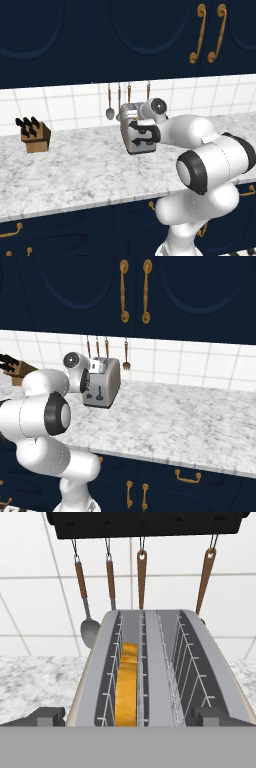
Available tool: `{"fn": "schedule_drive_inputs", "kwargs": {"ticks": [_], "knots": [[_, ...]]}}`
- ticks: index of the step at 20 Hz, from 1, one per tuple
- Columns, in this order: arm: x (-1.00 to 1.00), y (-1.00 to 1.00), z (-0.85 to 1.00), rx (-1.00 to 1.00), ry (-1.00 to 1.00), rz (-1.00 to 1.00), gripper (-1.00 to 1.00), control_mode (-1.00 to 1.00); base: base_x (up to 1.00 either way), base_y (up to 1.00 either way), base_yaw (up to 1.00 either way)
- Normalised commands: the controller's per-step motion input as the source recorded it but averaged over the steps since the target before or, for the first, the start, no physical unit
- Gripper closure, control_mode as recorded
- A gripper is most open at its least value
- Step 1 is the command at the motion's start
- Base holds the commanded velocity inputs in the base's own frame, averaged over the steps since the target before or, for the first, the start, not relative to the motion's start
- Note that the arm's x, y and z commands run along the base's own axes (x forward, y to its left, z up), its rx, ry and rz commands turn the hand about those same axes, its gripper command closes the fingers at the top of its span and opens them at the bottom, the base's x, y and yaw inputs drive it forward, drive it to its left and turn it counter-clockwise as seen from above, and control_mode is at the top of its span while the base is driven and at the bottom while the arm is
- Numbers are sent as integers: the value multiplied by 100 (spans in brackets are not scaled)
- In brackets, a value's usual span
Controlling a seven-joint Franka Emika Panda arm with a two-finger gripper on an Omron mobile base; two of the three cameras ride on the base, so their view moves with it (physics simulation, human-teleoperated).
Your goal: Start the toaster. Once the lever pops up, take the bread to the plate on the dining counter.
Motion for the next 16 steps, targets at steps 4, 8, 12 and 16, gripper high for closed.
{"fn": "schedule_drive_inputs", "kwargs": {"ticks": [4,8,12,16], "knots": [[0,0,0,0,0,0,-100,-100,0,0,0],[0,0,0,0,0,0,-100,-100,0,0,0],[0,0,0,0,0,0,-100,-100,0,0,0],[0,0,0,0,0,0,-100,-100,0,0,0]]}}
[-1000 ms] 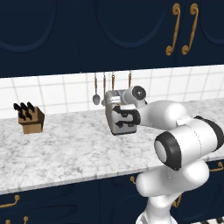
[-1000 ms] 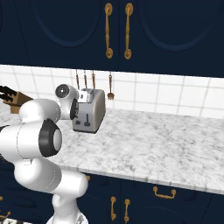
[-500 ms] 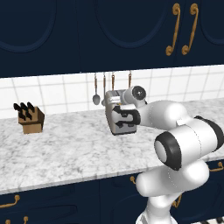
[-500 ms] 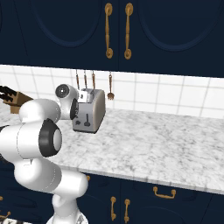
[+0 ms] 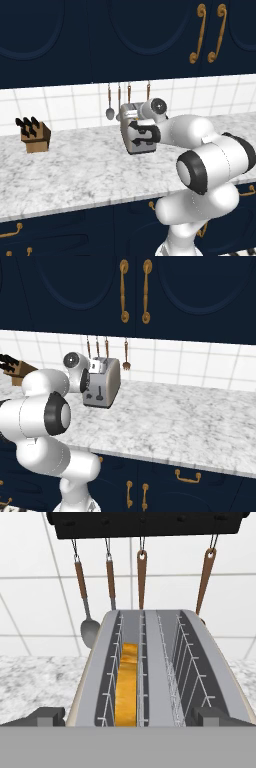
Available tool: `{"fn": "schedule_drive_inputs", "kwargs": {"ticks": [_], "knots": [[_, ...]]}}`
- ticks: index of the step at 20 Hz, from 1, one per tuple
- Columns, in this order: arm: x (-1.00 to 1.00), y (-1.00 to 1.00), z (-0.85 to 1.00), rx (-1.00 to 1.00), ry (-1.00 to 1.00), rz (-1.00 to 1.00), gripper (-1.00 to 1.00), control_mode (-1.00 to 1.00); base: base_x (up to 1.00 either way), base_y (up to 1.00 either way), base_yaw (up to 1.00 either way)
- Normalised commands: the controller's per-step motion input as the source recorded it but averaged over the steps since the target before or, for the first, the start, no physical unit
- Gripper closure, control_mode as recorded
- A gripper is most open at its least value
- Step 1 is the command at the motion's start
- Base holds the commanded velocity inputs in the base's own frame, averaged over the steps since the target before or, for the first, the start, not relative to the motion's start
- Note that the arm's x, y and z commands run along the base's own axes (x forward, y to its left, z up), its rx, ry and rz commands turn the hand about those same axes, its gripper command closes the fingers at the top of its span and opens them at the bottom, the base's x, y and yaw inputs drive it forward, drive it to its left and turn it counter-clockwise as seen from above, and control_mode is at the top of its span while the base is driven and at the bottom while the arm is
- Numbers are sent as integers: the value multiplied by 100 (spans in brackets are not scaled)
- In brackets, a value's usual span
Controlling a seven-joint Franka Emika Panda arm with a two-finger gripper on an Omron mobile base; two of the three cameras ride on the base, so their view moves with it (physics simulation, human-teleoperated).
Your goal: Start the toaster. Once the lever pops up, take the bread to the plate on the dining counter.
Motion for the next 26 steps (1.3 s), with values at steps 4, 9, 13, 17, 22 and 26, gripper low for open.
{"fn": "schedule_drive_inputs", "kwargs": {"ticks": [4,9,13,17,22,26], "knots": [[0,0,0,0,0,0,-100,-100,0,0,0],[0,0,0,0,0,0,-100,-100,0,0,0],[0,0,0,0,0,0,-100,-100,0,0,0],[0,0,0,0,0,0,-100,-100,0,0,0],[0,0,0,0,0,0,-100,-100,0,0,0],[0,0,0,0,0,0,-100,-100,0,0,0]]}}
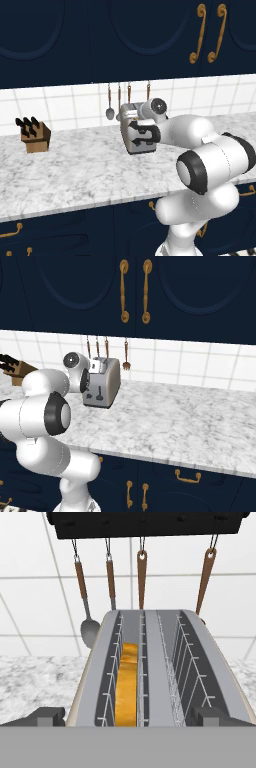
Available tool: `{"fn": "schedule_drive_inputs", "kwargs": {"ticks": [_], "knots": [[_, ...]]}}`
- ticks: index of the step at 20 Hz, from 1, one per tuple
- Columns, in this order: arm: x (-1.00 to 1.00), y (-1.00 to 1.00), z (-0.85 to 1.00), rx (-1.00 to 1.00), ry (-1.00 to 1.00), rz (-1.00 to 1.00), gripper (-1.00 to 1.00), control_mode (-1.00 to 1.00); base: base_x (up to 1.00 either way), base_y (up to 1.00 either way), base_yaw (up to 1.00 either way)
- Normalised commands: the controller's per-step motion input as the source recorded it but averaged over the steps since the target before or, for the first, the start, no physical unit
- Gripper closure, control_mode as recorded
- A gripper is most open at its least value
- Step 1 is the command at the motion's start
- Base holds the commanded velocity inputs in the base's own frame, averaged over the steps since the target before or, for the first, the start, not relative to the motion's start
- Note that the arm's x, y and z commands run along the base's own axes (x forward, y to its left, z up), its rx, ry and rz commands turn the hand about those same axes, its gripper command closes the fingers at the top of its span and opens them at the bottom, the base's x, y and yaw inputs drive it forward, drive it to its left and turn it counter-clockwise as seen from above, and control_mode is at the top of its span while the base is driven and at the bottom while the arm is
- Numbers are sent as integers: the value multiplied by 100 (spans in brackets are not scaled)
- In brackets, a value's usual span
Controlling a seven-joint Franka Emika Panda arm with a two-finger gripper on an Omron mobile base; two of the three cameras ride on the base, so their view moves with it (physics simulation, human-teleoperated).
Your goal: Start the toaster. Once the lever pops up, take the bread to the plate on the dining counter.
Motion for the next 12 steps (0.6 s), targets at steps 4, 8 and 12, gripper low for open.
{"fn": "schedule_drive_inputs", "kwargs": {"ticks": [4,8,12], "knots": [[0,0,0,0,0,0,-100,-100,0,0,0],[0,0,0,0,0,0,-100,-100,0,0,0],[0,0,0,0,0,0,-100,-100,0,0,0]]}}
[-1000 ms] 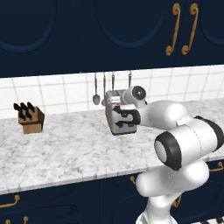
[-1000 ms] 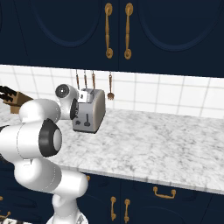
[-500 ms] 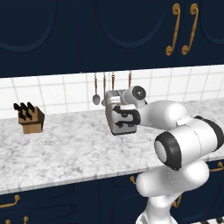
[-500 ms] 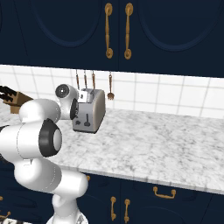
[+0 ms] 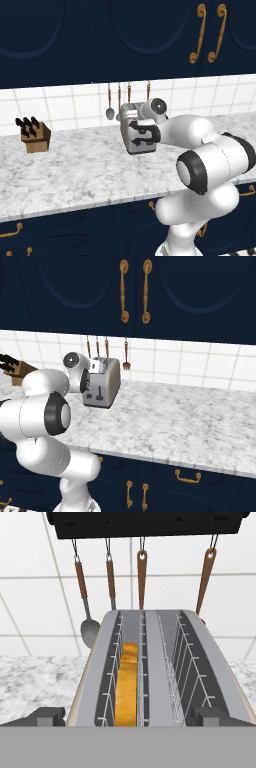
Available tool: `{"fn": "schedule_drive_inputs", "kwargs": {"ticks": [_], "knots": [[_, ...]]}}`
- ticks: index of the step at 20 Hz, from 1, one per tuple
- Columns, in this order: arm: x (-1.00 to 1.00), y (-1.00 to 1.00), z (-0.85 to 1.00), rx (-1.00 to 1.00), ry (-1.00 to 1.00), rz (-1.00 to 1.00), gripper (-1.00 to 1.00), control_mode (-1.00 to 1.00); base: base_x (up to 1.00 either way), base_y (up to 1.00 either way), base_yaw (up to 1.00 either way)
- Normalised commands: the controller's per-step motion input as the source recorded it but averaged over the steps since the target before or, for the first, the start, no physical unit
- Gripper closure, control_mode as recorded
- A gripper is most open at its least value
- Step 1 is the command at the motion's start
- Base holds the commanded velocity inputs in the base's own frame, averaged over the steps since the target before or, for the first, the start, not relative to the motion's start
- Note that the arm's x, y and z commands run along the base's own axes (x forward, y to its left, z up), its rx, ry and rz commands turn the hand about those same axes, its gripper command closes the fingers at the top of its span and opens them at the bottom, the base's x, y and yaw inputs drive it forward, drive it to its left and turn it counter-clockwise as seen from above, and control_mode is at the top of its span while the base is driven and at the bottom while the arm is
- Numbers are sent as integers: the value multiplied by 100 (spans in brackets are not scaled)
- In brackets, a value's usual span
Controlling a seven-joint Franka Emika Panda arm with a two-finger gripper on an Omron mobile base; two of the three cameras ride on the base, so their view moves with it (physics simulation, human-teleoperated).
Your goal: Start the toaster. Once the lever pops up, take the bread to the plate on the dining counter.
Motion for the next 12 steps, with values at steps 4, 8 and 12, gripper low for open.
{"fn": "schedule_drive_inputs", "kwargs": {"ticks": [4,8,12], "knots": [[0,0,0,0,0,0,-100,-100,0,0,0],[0,0,0,0,0,0,-100,-100,0,0,0],[0,0,0,0,0,0,-100,-100,0,0,0]]}}
